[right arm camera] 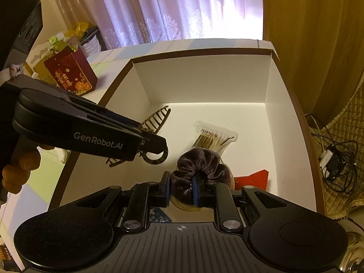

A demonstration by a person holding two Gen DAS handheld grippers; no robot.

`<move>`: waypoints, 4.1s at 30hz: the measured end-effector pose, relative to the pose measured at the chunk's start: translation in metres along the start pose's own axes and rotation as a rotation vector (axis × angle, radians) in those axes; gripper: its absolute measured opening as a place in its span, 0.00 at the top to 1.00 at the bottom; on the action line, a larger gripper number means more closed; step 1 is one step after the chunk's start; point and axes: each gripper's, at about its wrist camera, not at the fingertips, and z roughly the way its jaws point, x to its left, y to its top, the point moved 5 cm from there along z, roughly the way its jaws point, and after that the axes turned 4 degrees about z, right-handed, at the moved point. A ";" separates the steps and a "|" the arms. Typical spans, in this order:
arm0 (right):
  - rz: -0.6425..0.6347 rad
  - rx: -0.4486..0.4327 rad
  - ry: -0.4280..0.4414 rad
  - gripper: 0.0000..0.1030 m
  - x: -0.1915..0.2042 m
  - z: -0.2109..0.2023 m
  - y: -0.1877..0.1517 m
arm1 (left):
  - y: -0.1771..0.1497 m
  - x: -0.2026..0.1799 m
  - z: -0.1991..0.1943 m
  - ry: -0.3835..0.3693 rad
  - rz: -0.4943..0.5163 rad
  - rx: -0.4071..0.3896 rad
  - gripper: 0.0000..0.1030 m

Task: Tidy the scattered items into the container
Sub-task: 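Carry the scrunchie and claw clip with both tools over the cardboard box, then open the right tool to drop the scrunchie while the left tool releases the claw clip, then move both tools back from the box toward the remaining items on the table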

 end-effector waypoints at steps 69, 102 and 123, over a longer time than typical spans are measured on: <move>0.020 -0.117 -0.172 0.00 0.012 -0.069 -0.030 | -0.028 -0.037 -0.073 0.023 0.064 -0.094 0.16; 0.068 -0.103 -0.203 0.00 0.081 -0.118 -0.104 | -0.140 -0.030 -0.154 0.005 0.020 -0.082 0.05; 0.068 0.029 -0.119 0.00 0.155 -0.084 -0.131 | -0.197 0.038 -0.171 0.056 -0.057 -0.012 0.05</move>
